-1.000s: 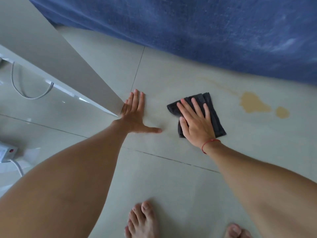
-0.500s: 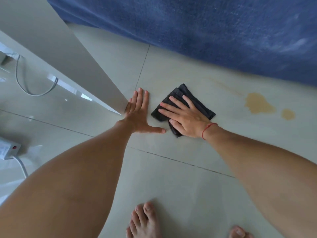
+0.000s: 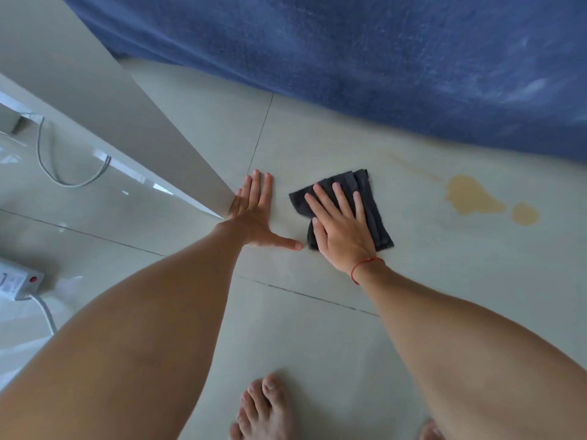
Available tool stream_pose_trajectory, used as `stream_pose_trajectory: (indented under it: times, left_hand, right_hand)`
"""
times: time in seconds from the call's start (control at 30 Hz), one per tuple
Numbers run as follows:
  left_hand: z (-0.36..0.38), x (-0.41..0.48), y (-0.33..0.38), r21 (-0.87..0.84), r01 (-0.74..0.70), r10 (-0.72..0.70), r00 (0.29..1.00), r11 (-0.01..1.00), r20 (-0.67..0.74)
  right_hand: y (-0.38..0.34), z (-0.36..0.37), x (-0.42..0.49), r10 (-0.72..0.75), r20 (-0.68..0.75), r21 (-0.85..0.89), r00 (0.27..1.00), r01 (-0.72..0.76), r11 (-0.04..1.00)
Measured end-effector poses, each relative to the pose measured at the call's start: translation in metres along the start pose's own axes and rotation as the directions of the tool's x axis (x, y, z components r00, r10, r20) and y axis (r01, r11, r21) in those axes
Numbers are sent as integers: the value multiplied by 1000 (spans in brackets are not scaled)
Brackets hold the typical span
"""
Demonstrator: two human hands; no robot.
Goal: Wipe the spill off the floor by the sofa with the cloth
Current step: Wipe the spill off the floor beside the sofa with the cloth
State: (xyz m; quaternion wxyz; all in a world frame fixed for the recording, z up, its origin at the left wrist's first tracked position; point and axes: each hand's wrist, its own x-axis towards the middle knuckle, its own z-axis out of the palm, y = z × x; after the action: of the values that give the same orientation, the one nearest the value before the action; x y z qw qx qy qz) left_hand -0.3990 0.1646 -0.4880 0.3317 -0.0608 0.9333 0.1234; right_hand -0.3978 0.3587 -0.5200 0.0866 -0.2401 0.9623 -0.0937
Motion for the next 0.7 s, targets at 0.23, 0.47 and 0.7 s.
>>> stream_pose_trajectory:
  times: [0.23, 0.47, 0.7]
  left_hand:
    - [2, -4, 31, -219, 2, -65, 958, 976, -281]
    - [11, 42, 103, -96, -38, 18, 978, 995, -209]
    - [7, 49, 105, -55, 22, -28, 994, 998, -110]
  right_hand:
    - [78, -7, -84, 256, 1, 30, 967, -256, 966]
    - [109, -16, -41, 595, -99, 181, 797, -574, 799]
    - [104, -21, 23, 570, -133, 154, 811, -551, 820]
